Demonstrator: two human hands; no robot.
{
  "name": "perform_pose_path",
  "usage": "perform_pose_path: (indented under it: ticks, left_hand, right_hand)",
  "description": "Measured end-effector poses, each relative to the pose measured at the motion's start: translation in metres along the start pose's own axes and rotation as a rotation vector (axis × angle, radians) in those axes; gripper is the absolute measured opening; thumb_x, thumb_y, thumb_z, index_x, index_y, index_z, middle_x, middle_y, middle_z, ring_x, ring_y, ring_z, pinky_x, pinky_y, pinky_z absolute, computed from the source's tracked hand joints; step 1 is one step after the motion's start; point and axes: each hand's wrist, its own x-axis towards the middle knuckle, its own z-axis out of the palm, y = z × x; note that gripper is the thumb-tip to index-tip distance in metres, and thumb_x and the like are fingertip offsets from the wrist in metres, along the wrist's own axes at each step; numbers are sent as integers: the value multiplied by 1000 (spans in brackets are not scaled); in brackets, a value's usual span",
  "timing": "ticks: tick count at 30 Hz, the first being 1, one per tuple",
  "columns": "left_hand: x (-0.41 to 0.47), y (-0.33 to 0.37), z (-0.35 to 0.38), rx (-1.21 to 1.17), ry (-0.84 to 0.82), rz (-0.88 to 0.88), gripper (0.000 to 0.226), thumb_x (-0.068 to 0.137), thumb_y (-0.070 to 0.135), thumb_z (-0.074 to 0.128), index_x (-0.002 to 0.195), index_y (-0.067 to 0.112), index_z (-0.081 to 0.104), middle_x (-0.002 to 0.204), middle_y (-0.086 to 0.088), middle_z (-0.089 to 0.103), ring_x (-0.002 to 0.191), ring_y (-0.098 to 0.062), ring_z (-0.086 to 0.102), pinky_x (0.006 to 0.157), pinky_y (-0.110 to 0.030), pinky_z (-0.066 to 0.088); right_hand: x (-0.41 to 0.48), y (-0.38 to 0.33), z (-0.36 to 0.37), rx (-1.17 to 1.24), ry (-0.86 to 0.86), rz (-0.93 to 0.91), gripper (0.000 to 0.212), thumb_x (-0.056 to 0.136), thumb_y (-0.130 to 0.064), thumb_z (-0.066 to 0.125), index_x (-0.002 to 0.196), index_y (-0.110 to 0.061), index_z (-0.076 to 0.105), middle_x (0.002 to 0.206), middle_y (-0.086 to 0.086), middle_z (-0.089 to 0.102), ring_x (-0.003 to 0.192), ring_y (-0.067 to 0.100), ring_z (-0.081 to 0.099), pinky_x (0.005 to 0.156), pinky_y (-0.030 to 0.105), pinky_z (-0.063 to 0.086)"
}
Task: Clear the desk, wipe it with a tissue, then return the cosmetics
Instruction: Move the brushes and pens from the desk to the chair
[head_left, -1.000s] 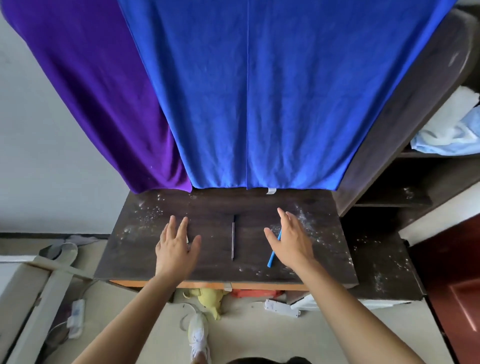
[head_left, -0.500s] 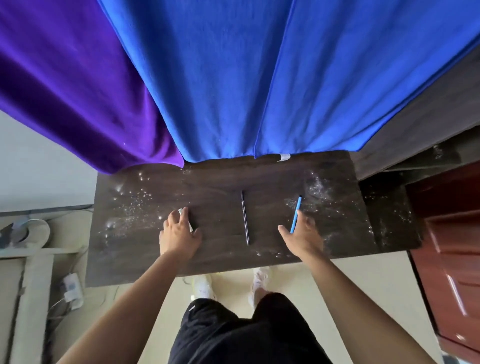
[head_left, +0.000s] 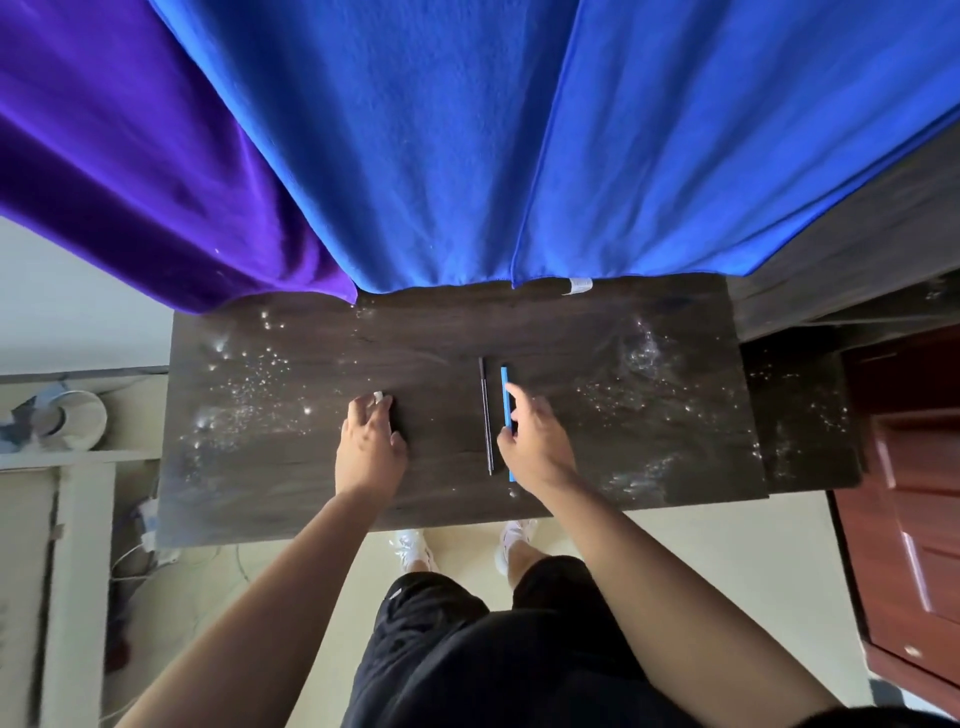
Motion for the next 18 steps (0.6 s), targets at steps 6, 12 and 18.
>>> perform_pose_path:
  ticks: [6,12,18]
  left_hand:
    - [-2,-5,0,13,3,45,55,92,6,56,146,8,45,149,-13,36,131,-34,41,107,-43,40]
    - [-6,-9,4,4,25,72,51,93,3,53,143,7,49,148,-15,38,130,-36,41,105,-44,41]
    - [-9,-5,12,-50,76,74,51,90,-3,51,137,15,58,126,-17,49,115,-36,47,91,-44,46]
  right_hand:
    - [-4,-12,21,-114,18,40,52,91,-45,65,131,-17,49,122,7,52,106,30,61,81,37,50]
    - [-4,1,24,-49,82,63,25,87,-35,67,108,-21,67,101,0,68,92,22,66,73,30,48]
    - [-6,13,25,62,58,131,21,76,-33,74,90,-17,72,80,-3,73,70,16,66,64,27,54]
